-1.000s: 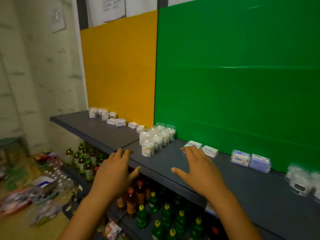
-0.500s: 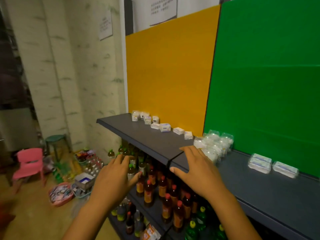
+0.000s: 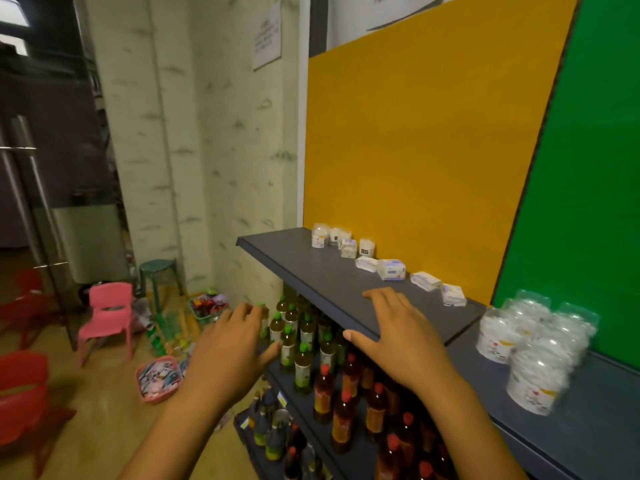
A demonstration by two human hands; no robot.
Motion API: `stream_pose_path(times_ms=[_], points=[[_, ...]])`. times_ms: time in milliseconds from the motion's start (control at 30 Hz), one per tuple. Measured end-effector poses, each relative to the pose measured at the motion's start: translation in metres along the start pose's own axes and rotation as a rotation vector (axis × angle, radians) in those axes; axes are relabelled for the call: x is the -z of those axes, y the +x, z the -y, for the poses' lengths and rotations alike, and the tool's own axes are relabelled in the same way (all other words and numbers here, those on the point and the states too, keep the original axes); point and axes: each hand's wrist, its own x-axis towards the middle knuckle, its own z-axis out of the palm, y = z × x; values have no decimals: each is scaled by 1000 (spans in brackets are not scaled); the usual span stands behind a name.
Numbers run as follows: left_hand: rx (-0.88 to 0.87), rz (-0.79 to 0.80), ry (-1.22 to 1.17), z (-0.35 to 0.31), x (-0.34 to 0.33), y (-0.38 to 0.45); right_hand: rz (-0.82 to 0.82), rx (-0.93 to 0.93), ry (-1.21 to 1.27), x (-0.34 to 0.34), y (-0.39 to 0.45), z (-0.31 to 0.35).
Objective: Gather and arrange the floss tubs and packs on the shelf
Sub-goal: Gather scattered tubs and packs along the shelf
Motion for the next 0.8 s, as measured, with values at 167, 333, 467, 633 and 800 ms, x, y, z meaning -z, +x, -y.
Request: stream_pose_path(times_ms=[167, 333, 467, 633, 800], points=[[2, -28, 54, 32, -9, 68, -16, -1, 24, -29, 73, 0], [20, -17, 81, 58, -28, 133, 5, 0, 16, -55, 143, -7], [22, 12, 55, 77, -57, 163, 36, -13, 14, -80, 183, -13], [24, 19, 2, 104, -83, 205, 87, -30, 6, -111, 224, -16], [-32, 33, -54, 127, -111, 255, 59, -90, -17, -139, 264, -21]])
